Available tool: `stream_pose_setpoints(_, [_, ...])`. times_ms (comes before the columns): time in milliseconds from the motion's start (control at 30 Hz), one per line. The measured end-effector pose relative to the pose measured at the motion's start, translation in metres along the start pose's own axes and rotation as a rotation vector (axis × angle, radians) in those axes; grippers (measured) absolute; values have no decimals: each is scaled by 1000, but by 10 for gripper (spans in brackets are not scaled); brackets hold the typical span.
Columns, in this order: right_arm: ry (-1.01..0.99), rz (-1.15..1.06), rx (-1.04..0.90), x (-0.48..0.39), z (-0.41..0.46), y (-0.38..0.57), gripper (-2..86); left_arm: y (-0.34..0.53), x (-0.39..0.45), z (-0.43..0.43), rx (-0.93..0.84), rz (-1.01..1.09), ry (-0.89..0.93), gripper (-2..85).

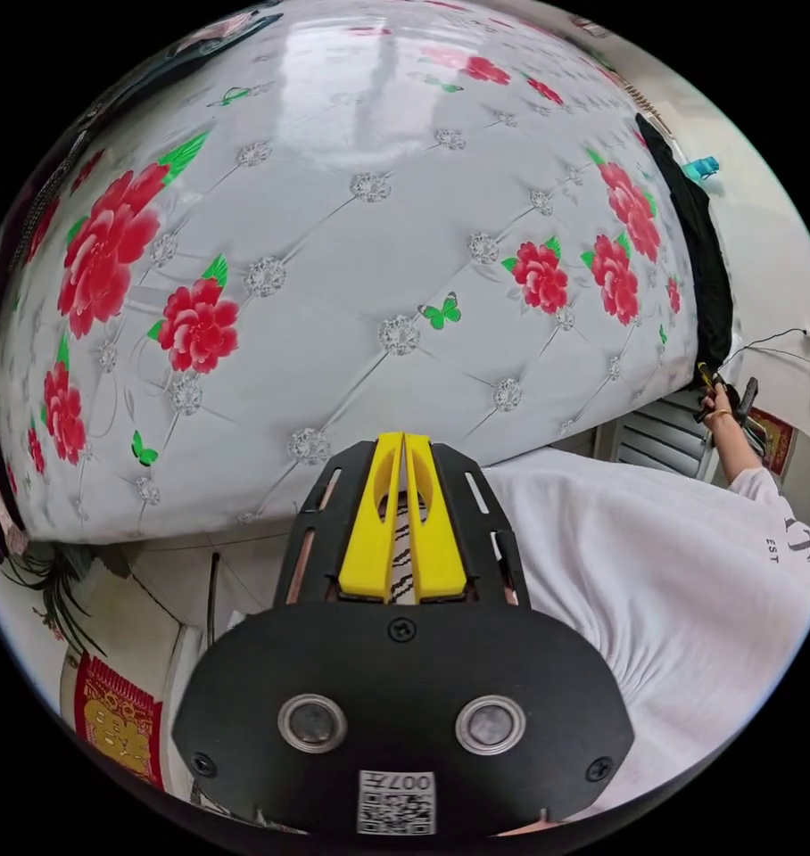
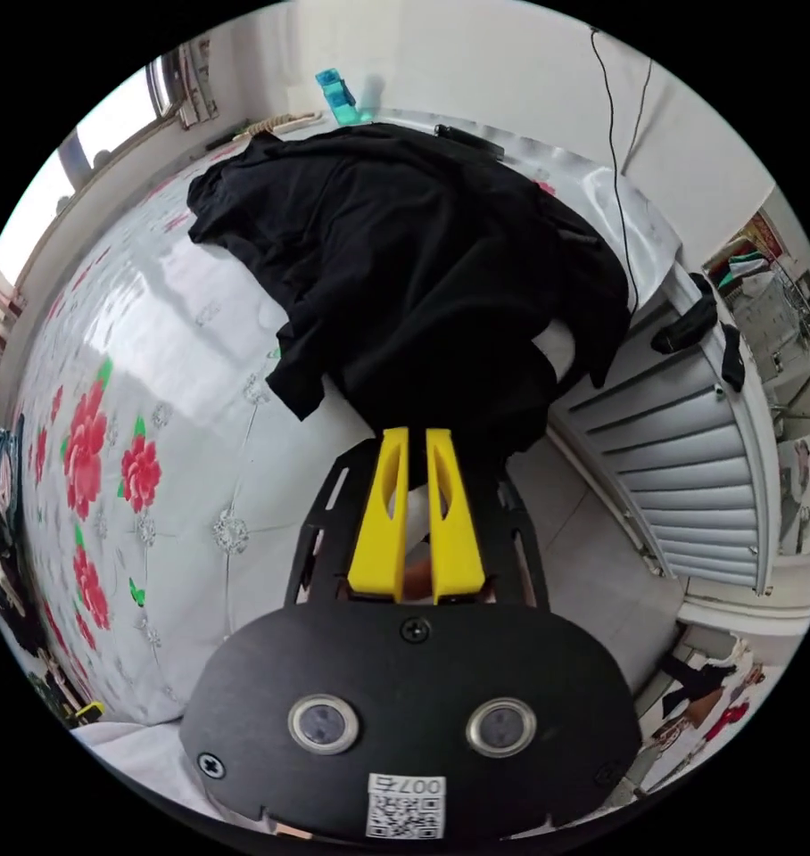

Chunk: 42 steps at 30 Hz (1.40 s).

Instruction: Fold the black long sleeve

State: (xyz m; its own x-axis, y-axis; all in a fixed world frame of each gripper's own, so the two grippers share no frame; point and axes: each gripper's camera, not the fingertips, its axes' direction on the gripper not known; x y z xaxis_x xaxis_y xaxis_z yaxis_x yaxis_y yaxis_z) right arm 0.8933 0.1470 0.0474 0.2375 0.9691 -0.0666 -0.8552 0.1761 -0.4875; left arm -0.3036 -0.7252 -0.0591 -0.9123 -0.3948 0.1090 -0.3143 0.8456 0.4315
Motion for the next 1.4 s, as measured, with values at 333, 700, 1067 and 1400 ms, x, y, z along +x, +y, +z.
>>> stream_pose_setpoints(333, [-903, -156, 245, -70, -94, 37, 0, -14, 5, 3, 39, 55, 100, -10])
stream_pose_setpoints(700, [-982, -661, 140, -325, -149, 132, 25, -19, -13, 5, 60, 55, 184, -10])
stream_pose_setpoints(1067, [-320, 52, 223, -57, -66, 99, 84, -22, -21, 13, -6, 28, 167, -10])
stream_pose_setpoints(1400, [-87, 51, 82, 32, -14, 26, 136, -42, 3, 16, -62, 58, 188, -10])
